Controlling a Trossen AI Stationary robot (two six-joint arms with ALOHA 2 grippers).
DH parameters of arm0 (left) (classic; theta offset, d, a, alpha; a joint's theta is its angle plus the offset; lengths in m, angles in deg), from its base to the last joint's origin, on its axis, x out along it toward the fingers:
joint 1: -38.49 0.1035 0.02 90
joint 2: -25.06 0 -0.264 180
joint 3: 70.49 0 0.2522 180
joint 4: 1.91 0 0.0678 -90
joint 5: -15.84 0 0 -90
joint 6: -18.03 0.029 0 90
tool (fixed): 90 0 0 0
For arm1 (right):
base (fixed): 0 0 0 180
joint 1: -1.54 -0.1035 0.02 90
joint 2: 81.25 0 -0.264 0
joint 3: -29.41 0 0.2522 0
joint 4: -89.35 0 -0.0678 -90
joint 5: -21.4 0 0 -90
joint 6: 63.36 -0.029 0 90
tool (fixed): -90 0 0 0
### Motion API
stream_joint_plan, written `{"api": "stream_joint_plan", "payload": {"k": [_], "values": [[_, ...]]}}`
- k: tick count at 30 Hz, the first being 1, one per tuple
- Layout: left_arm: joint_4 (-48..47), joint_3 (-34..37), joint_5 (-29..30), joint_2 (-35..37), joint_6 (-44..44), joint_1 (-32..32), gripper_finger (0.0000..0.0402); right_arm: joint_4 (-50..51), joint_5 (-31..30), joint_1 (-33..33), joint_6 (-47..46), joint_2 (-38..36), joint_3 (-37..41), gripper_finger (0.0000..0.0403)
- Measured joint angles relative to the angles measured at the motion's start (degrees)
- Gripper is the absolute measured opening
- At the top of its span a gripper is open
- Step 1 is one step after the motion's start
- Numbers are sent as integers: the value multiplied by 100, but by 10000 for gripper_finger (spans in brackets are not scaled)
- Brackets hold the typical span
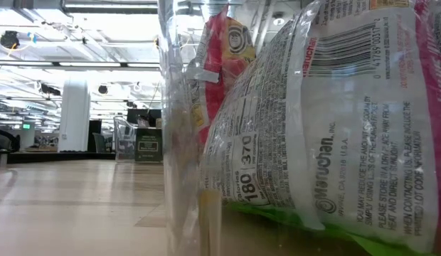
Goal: Pick & Place Food Item
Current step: Put the orange noodle pack into the bottom transparent bin
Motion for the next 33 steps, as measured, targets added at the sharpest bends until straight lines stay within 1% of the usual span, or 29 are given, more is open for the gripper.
{"api": "stream_joint_plan", "payload": {"k": [3,5,8,14,22,24,29,33], "values": [[-578,-98,97,-26,-329,-75,8,37,1,0,2,0,0,97],[-837,-102,293,-26,-560,-102,11,50,1,0,2,0,0,97],[-1173,-102,416,-26,-707,-89,11,106,1,0,4,0,0,97],[-1473,-102,423,-26,-724,34,10,129,1,0,13,0,0,97],[-1466,-102,421,-26,-912,-48,8,153,4,0,-116,0,0,97],[-1533,-102,419,-26,-1061,-82,9,153,4,0,-116,0,0,97],[-2177,-102,416,-24,-1580,-133,10,151,4,0,-120,7,0,97],[-2197,-102,414,-41,-1617,-77,10,180,4,0,-120,11,0,97]]}}
